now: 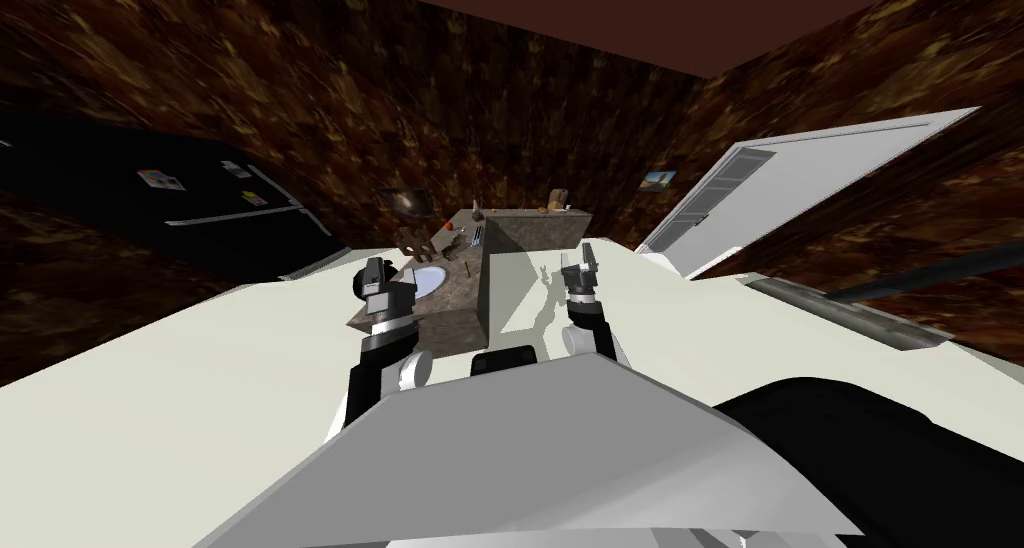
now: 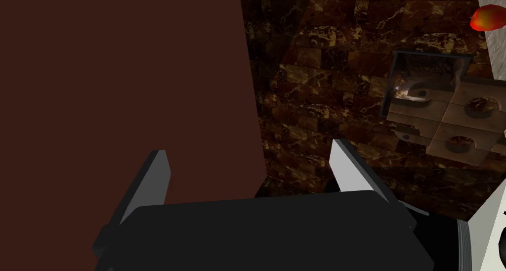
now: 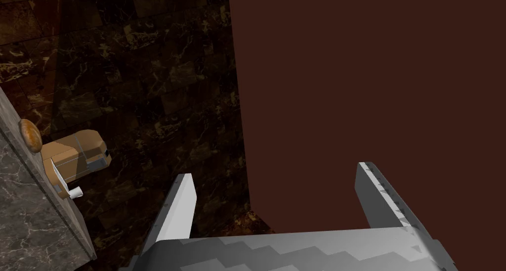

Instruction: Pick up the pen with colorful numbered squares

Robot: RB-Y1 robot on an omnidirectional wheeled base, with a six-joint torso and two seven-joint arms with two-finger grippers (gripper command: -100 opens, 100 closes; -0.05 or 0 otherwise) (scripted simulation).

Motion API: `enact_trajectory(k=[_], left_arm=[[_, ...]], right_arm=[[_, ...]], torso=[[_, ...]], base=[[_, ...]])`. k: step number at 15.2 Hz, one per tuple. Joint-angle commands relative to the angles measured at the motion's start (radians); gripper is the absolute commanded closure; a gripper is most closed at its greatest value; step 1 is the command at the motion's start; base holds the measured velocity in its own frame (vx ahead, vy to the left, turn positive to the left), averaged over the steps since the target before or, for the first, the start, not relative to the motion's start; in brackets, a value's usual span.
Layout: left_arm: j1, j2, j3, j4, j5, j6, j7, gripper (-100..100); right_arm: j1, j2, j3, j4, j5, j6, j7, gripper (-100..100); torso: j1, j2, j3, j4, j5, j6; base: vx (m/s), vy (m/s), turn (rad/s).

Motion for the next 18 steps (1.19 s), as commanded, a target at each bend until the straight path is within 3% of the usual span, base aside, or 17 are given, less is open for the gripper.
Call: enact_trajectory(k=[1,5,6,10,11,17,18], left_arm=[[-0.005,0.044,-0.001,0.008,-0.003,0.001,-0.006,-100],[-0.024,0.128,-0.004,0.04,-0.015,0.003,-0.028,-100],[-0.024,0.131,-0.004,0.04,-0.015,0.003,-0.028,-100],[-0.069,0.207,-0.012,0.115,-0.044,0.008,-0.079,-100],[-0.069,0.207,-0.012,0.115,-0.044,0.008,-0.079,-100],[-0.15,0.248,-0.025,0.24,-0.095,0.018,-0.171,-100],[-0.15,0.248,-0.025,0.246,-0.095,0.018,-0.171,-100]], right_arm=[[0.0,0.0,0.0,0.0,0.0,0.0,0.0,0],[0.0,0.0,0.0,0.0,0.0,0.0,0.0,0],[0.0,0.0,0.0,0.0,0.0,0.0,0.0,0],[0.0,0.0,0.0,0.0,0.0,0.0,0.0,0],[0.0,0.0,0.0,0.0,0.0,0.0,0.0,0],[0.0,0.0,0.0,0.0,0.0,0.0,0.0,0],[0.0,0.0,0.0,0.0,0.0,0.0,0.0,0]], torso=[[0.0,0.0,0.0,0.0,0.0,0.0],[0.001,0.0,0.0,0.0,0.0,0.0],[0.001,0.0,0.0,0.0,0.0,0.0],[0.002,0.0,0.0,0.0,0.0,0.0],[0.002,-0.001,0.0,0.0,0.0,0.0],[0.002,-0.001,-0.001,0.0,0.0,0.0],[0.002,-0.001,-0.001,0.0,0.0,0.0]], base=[[0.001,0.0,-0.012],[0.002,0.006,-0.023],[0.002,0.009,-0.026],[0.002,0.014,-0.048],[0.005,0.018,-0.037],[0.005,0.019,-0.062],[0.005,0.02,-0.057]])
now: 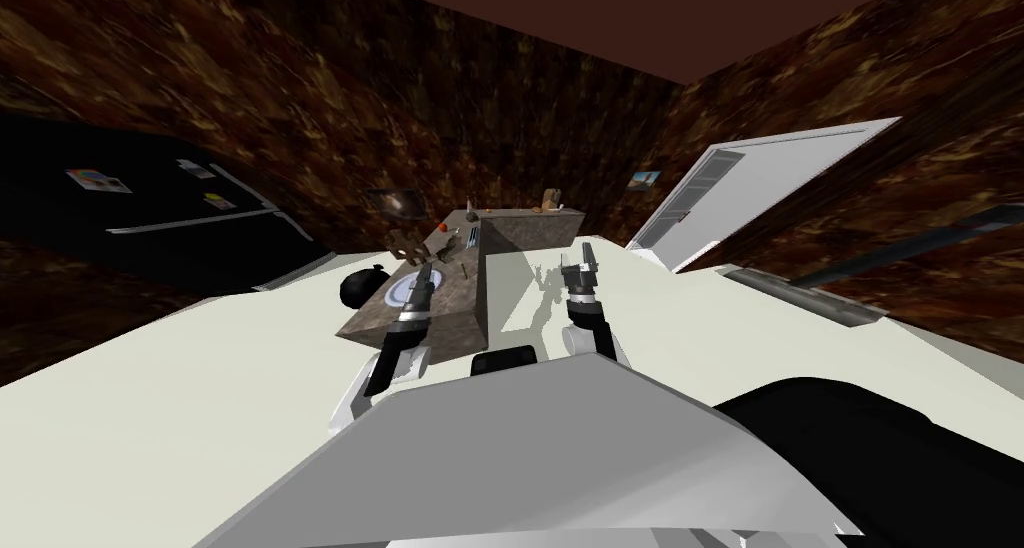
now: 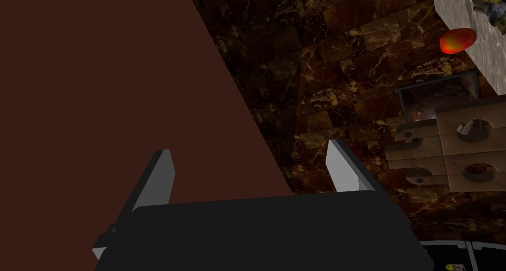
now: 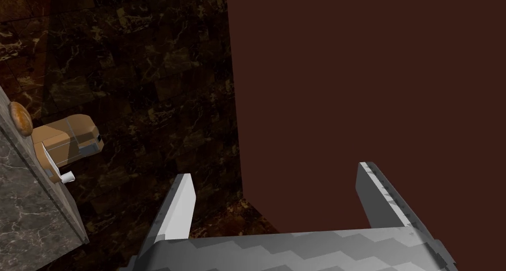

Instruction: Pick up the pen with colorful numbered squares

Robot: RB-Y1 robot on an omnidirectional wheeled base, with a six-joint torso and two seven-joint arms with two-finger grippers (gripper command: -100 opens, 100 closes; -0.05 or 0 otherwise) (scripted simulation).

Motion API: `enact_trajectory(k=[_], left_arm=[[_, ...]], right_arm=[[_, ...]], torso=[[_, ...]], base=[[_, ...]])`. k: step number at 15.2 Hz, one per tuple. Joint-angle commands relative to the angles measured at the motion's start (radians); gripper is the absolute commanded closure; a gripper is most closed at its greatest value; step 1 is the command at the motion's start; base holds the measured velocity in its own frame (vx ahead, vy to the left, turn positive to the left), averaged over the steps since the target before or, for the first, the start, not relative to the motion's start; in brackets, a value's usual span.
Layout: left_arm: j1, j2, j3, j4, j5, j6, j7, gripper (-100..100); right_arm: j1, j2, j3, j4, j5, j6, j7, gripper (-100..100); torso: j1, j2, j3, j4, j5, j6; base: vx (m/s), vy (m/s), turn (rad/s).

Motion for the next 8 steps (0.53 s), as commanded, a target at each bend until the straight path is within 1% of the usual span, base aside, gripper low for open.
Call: enact_trajectory(k=[1,2,3,4,5,6,7,8], left_arm=[[-0.033,0.005,-0.005,0.05,-0.018,0.005,-0.034,-100],[-0.033,0.005,-0.005,0.051,-0.018,0.005,-0.034,-100],[-0.053,0.007,-0.008,0.084,-0.031,0.008,-0.057,-100],[-0.053,0.007,-0.008,0.084,-0.031,0.008,-0.057,-100],[-0.074,0.009,-0.011,0.118,-0.043,0.01,-0.08,-100],[-0.095,0.011,-0.015,0.141,-0.057,0.013,-0.104,-100],[-0.095,0.011,-0.015,0.153,-0.057,0.013,-0.104,-100],[-0.116,0.014,-0.019,0.181,-0.07,0.016,-0.128,-100]], right_arm=[[0.0,0.0,0.0,0.0,0.0,0.0,0.0,0],[0.0,0.0,0.0,0.0,0.0,0.0,0.0,0],[0.0,0.0,0.0,0.0,0.0,0.0,0.0,0],[0.0,0.0,0.0,0.0,0.0,0.0,0.0,0],[0.0,0.0,0.0,0.0,0.0,0.0,0.0,0],[0.0,0.0,0.0,0.0,0.0,0.0,0.0,0],[0.0,0.0,0.0,0.0,0.0,0.0,0.0,0],[0.0,0.0,0.0,0.0,0.0,0.0,0.0,0]], torso=[[0.0,0.0,0.0,0.0,0.0,0.0],[0.0,0.0,0.0,0.0,0.0,0.0],[0.0,0.0,0.0,0.0,0.0,0.0],[0.0,0.0,0.0,0.0,0.0,0.0],[0.0,0.0,0.0,0.0,0.0,0.0],[0.0,0.0,0.0,0.0,0.0,0.0],[0.0,0.0,0.0,0.0,0.0,0.0],[0.0,0.0,0.0,0.0,0.0,0.0]], base=[[0.005,0.02,-0.047],[0.004,0.017,-0.044],[0.002,0.017,-0.055],[0.002,0.016,-0.051],[0.003,0.015,-0.063],[0.005,0.023,-0.095],[0.005,0.025,-0.072],[0.002,0.022,-0.059]])
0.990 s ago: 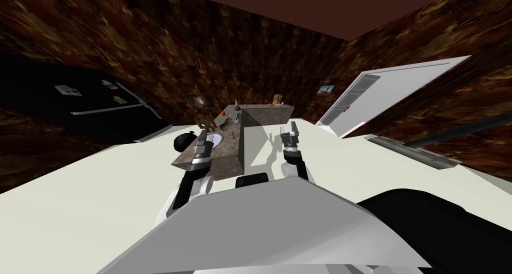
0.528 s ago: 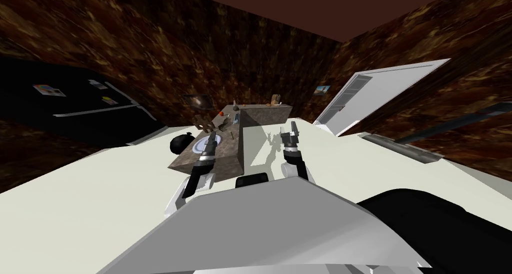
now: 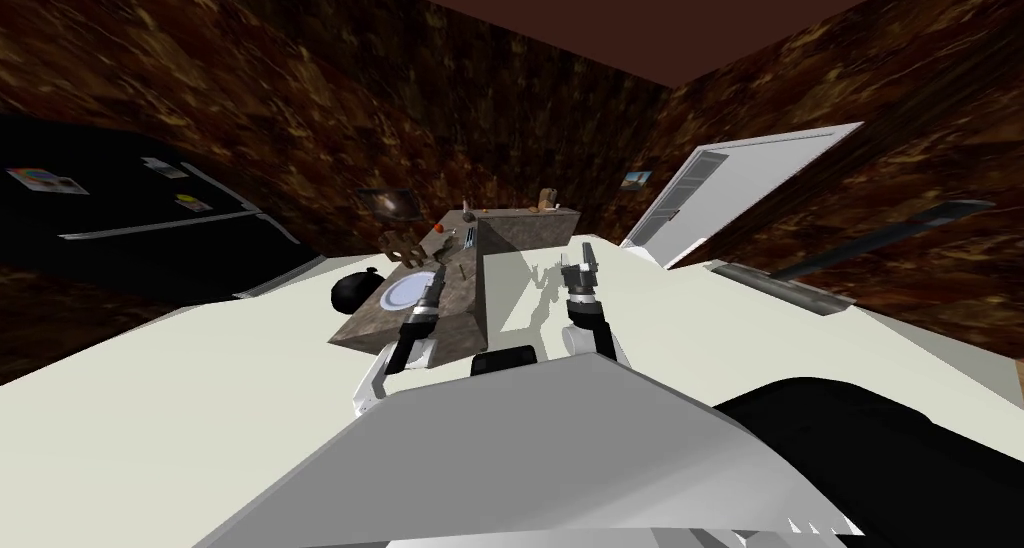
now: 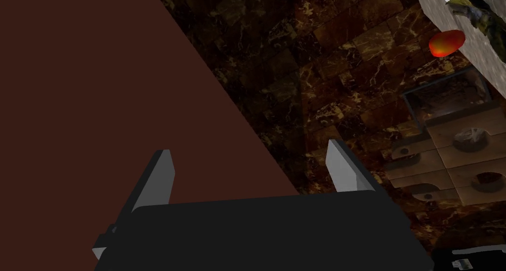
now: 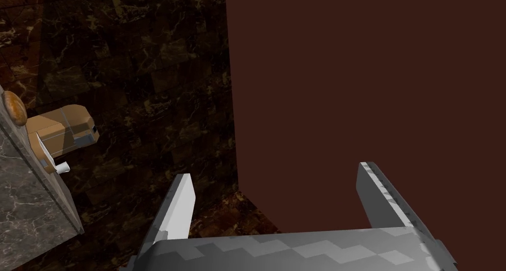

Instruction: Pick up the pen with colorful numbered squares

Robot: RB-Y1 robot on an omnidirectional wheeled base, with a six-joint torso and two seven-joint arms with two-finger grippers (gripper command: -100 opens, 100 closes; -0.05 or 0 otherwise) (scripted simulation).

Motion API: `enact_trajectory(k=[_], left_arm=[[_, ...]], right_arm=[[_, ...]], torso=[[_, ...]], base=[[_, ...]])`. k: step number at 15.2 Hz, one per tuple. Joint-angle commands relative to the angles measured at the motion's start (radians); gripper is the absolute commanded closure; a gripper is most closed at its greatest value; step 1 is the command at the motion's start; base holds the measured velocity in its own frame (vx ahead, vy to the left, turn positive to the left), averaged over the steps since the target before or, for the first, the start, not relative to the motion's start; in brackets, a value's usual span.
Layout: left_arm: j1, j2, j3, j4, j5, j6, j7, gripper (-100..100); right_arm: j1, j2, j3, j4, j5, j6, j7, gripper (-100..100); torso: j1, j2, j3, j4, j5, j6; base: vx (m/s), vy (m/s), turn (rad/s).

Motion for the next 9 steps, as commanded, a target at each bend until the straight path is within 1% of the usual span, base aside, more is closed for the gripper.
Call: enact_trajectory(k=[1,2,3,4,5,6,7,8,9], left_arm=[[-0.015,-0.001,-0.006,0.029,-0.013,0.007,-0.025,-100],[-0.037,0.002,-0.009,0.067,-0.027,0.01,-0.05,-100],[-0.06,0.006,-0.013,0.089,-0.041,0.012,-0.075,-100],[-0.06,0.006,-0.013,0.104,-0.041,0.012,-0.075,-100],[-0.082,0.01,-0.017,0.133,-0.055,0.015,-0.101,-100],[-0.082,0.01,-0.017,0.143,-0.055,0.015,-0.101,-100],[-0.105,0.014,-0.021,0.168,-0.07,0.018,-0.127,-100],[-0.105,0.014,-0.021,0.181,-0.07,0.018,-0.127,-100],[-0.128,0.02,-0.024,0.214,-0.084,0.021,-0.152,-100]], right_arm=[[0.0,0.0,0.0,0.0,0.0,0.0,0.0,0],[0.0,0.0,0.0,0.0,0.0,0.0,0.0,0],[0.0,0.0,0.0,0.0,0.0,0.0,0.0,0],[0.0,0.0,0.0,0.0,0.0,0.0,0.0,0],[0.0,0.0,0.0,0.0,0.0,0.0,0.0,0],[0.0,0.0,0.0,0.0,0.0,0.0,0.0,0],[0.0,0.0,0.0,0.0,0.0,0.0,0.0,0],[0.0,0.0,0.0,0.0,0.0,0.0,0.0,0],[0.0,0.0,0.0,0.0,0.0,0.0,0.0,0]], torso=[[0.0,0.0,0.0,0.0,0.0,0.0],[0.0,0.0,0.0,0.0,0.0,0.0],[0.0,0.0,0.0,0.0,0.0,0.0],[0.0,0.0,0.0,0.0,0.0,0.0],[0.0,0.0,0.0,0.0,0.0,0.0],[0.0,0.0,0.0,0.0,0.0,0.0],[0.0,0.0,0.0,0.0,0.0,0.0],[0.0,0.0,0.0,0.0,0.0,0.0],[0.0,0.0,0.0,0.0,0.0,0.0]], base=[[0.002,0.019,-0.041],[0.005,0.02,-0.06],[0.005,0.025,-0.103],[0.005,0.025,-0.072],[0.004,0.021,-0.058],[0.002,0.02,-0.048],[0.002,0.021,-0.065],[0.003,0.02,-0.057],[0.002,0.02,-0.062]])
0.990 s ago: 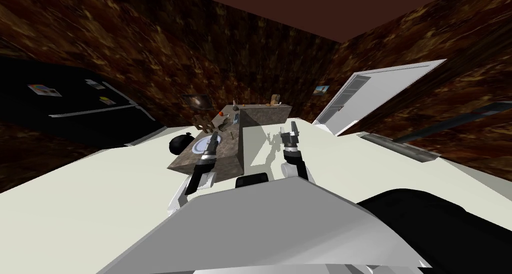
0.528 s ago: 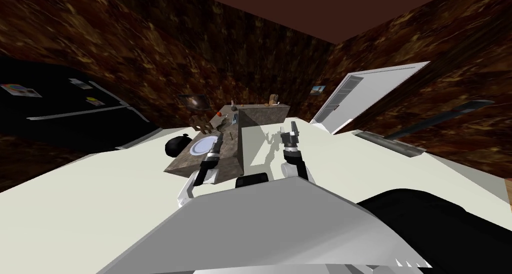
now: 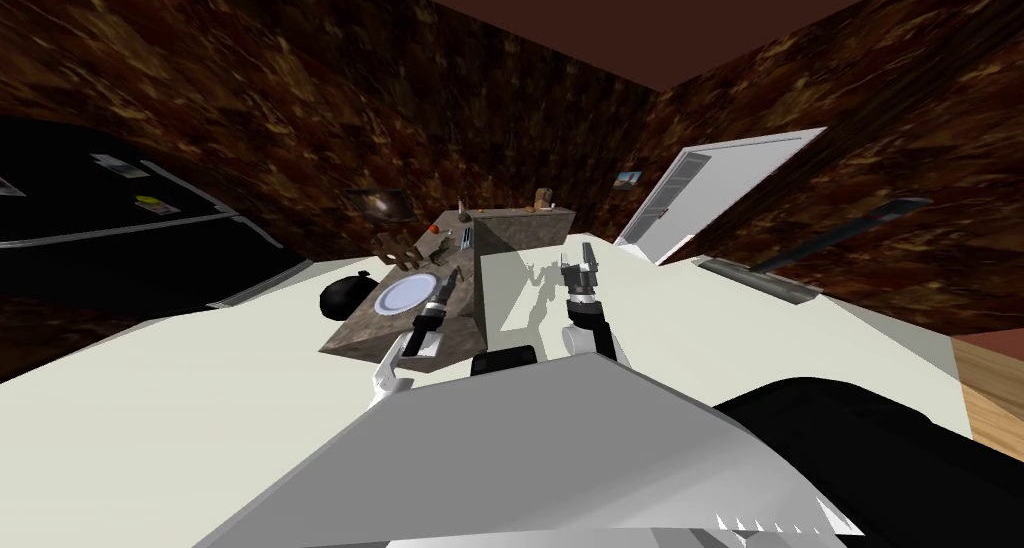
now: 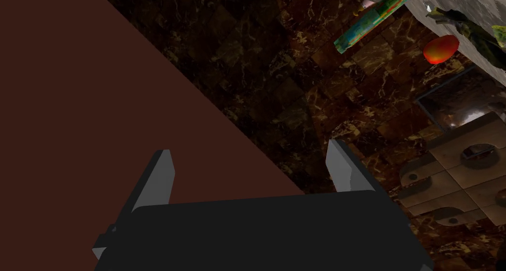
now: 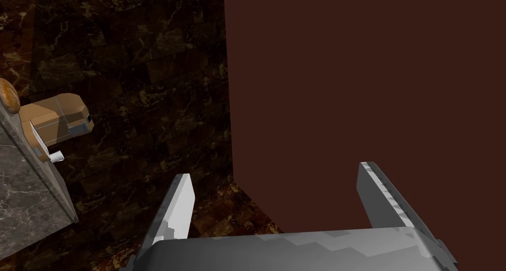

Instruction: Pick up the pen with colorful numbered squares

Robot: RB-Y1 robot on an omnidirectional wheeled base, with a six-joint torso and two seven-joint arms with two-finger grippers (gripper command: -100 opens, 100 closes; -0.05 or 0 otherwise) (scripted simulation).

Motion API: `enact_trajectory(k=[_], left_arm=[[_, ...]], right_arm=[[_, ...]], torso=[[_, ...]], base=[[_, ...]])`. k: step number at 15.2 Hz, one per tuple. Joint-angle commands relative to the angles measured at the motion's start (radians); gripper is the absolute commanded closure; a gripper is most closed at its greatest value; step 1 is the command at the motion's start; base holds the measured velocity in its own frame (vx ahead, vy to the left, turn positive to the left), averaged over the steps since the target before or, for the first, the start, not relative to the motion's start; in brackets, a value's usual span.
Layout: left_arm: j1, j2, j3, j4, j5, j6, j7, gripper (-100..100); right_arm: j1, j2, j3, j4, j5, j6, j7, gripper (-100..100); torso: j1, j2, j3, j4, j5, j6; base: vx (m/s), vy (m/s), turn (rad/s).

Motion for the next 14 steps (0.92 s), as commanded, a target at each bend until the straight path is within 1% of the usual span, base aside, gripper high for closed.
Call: enact_trajectory(k=[1,2,3,4,5,6,7,8,9,10,11,12,13,14], left_arm=[[-0.014,0.004,-0.005,0.029,-0.012,0.007,-0.024,-100],[-0.037,0.01,-0.008,0.064,-0.027,0.009,-0.05,-100],[-0.037,0.01,-0.008,0.067,-0.027,0.009,-0.05,-100],[-0.059,0.016,-0.012,0.095,-0.041,0.012,-0.075,-100],[-0.059,0.016,-0.012,0.105,-0.041,0.012,-0.075,-100],[-0.081,0.024,-0.016,0.136,-0.054,0.015,-0.099,-100],[-0.081,0.024,-0.016,0.143,-0.054,0.015,-0.099,-100],[-0.103,0.032,-0.019,0.18,-0.068,0.018,-0.124,-100],[-0.103,0.032,-0.019,0.18,-0.068,0.018,-0.124,-100],[-0.124,0.04,-0.022,0.21,-0.081,0.021,-0.147,-100],[-0.124,0.04,-0.022,0.215,-0.081,0.021,-0.147,-100],[-0.145,0.049,-0.026,0.246,-0.093,0.024,-0.169,-100],[-0.145,0.049,-0.026,0.25,-0.093,0.024,-0.169,-100],[-0.164,0.059,-0.029,0.284,-0.105,0.027,-0.191,-100]], right_arm=[[0.0,0.0,0.0,0.0,0.0,0.0,0.0,0],[0.0,0.0,0.0,0.0,0.0,0.0,0.0,0],[0.0,0.0,0.0,0.0,0.0,0.0,0.0,0],[0.0,0.0,0.0,0.0,0.0,0.0,0.0,0],[0.0,0.0,0.0,0.0,0.0,0.0,0.0,0],[0.0,0.0,0.0,0.0,0.0,0.0,0.0,0],[0.0,0.0,0.0,0.0,0.0,0.0,0.0,0],[0.0,0.0,0.0,0.0,0.0,0.0,0.0,0],[0.0,0.0,0.0,0.0,0.0,0.0,0.0,0],[0.0,0.0,0.0,0.0,0.0,0.0,0.0,0],[0.0,0.0,0.0,0.0,0.0,0.0,0.0,0],[0.0,0.0,0.0,0.0,0.0,0.0,0.0,0],[0.0,0.0,0.0,0.0,0.0,0.0,0.0,0],[0.0,0.0,0.0,0.0,0.0,0.0,0.0,0]], torso=[[0.0,0.0,0.0,0.0,0.0,0.0],[0.0,0.0,0.0,0.0,0.0,0.0],[0.0,0.0,0.0,0.0,0.0,0.0],[0.0,0.0,0.0,0.0,0.0,0.0],[0.0,0.0,0.0,0.0,0.0,0.0],[0.0,0.0,0.0,0.0,0.0,0.0],[0.0,0.0,0.0,0.0,0.0,0.0],[0.0,0.0,0.0,0.0,0.0,0.0],[0.0,0.0,0.0,0.0,0.0,0.0],[0.0,0.0,0.0,0.0,0.0,0.0],[0.0,0.0,0.0,0.0,0.0,0.0],[0.0,0.0,0.0,0.0,0.0,0.0],[0.0,0.0,0.0,0.0,0.0,0.0],[0.0,0.0,0.0,0.0,0.0,0.0]], base=[[0.003,0.019,-0.06],[0.005,0.017,-0.06],[0.006,0.017,-0.048],[0.004,0.016,-0.067],[0.001,0.018,-0.059],[0.001,0.02,-0.057],[0.001,0.019,-0.047],[0.002,0.02,-0.065],[0.002,0.021,-0.052],[0.001,0.018,-0.056],[0.001,0.017,-0.05],[0.005,0.018,-0.055],[0.006,0.017,-0.049],[0.004,0.018,-0.057]])
